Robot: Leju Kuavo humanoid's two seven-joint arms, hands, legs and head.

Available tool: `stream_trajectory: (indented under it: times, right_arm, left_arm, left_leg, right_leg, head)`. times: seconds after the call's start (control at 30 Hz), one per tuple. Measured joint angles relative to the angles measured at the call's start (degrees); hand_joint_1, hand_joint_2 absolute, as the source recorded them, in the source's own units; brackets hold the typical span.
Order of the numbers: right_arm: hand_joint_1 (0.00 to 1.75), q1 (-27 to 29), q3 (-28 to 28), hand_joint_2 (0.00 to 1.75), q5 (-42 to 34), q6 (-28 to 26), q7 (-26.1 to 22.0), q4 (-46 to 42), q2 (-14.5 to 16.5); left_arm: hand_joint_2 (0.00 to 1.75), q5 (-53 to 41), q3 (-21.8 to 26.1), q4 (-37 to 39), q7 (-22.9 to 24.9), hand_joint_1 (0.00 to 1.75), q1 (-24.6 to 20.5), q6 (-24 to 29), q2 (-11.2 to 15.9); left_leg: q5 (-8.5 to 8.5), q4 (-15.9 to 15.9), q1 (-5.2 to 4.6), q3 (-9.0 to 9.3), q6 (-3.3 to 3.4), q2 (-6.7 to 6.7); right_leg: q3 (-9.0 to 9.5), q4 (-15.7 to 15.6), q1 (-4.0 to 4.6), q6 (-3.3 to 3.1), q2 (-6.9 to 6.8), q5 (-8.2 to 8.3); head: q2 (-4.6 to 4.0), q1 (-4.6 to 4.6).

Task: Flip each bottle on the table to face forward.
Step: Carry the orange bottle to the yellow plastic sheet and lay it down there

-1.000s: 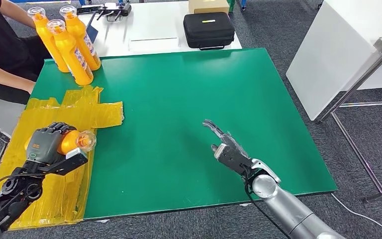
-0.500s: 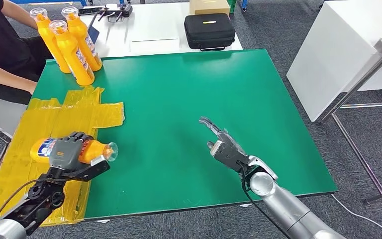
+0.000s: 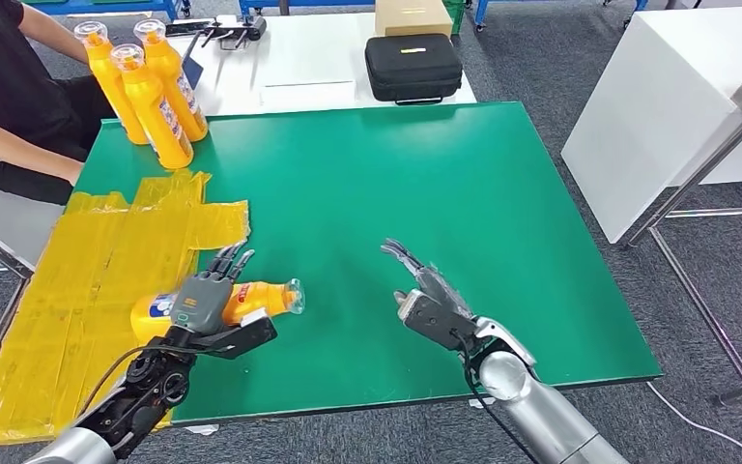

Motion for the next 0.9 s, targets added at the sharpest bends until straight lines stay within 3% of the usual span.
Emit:
stream_trajectory:
  times: [0.33,0.73,0.9]
  right_arm:
    - [0.0,4.45,-5.1,0.0,3.15,1.43,0.88,-3.7,1.0]
    - [0.0,5.54,-6.93,0.0,3.51,1.84,0.85,-4.07,0.98]
    - [0.0,5.53,-7.14,0.0,3.61,2.04,0.61,-4.07,0.96]
  left_arm:
    - [0.0,-6.28,5.13,-9.27,2.57,0.0,4.85,-4.06,-4.2]
    - [0.0,-7.75,9.69,-10.28,2.93,0.0,5.86,-4.4,-5.12]
    - [0.0,-10.64,9.79,-8.27,5.71,0.0,4.23,-4.11,-5.09]
  left_leg:
    - [-0.08,0.01,-0.21,0.07,0.19,-0.09]
    - [-0.13,0.01,-0.1,0.02,0.16,0.23]
    - [-0.13,0.01,-0.09,0.0,0.16,0.34]
  right_leg:
    - [0.17,0.0,-0.2,0.11,-0.05,-0.07]
    - [0.05,0.0,-0.06,0.11,0.17,-0.07]
    - [0.01,0.01,-0.05,0.08,0.19,-0.04]
  head:
    - [0.0,0.02]
    - [0.0,0.02]
    - [0.0,0.02]
